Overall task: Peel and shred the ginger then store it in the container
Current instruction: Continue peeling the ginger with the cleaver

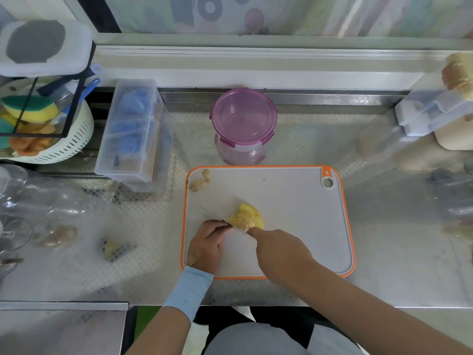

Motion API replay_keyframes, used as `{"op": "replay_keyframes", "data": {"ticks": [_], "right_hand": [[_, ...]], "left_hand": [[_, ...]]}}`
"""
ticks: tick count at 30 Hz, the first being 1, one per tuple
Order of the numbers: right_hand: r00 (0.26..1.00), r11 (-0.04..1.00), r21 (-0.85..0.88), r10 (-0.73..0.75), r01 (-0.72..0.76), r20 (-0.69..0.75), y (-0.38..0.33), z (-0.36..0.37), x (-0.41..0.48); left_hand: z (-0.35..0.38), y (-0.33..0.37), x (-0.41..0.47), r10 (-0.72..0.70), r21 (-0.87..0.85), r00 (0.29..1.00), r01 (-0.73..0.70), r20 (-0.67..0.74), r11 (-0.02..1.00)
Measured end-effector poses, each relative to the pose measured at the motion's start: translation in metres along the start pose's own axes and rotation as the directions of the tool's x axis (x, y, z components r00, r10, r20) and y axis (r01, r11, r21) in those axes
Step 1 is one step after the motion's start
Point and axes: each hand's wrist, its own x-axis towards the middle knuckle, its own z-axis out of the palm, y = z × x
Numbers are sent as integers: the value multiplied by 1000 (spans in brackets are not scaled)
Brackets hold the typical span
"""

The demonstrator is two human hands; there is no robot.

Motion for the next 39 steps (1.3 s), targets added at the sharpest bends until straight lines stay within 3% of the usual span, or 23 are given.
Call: {"op": "replay_keyframes", "data": {"ticks": [18, 31, 39], "right_hand": [[998, 996, 73, 40, -44, 54, 3, 4, 23], [999, 990, 138, 5, -10, 37, 8, 13, 32], [995, 943, 326, 32, -60, 90, 11, -14, 32]], "left_hand": [[-4, 4, 2, 13, -66, 1000, -12, 21, 998], [-4, 4, 1, -120, -72, 986, 128, 112, 989], [-25, 2, 26, -193, -167, 948, 239, 253, 957]]}}
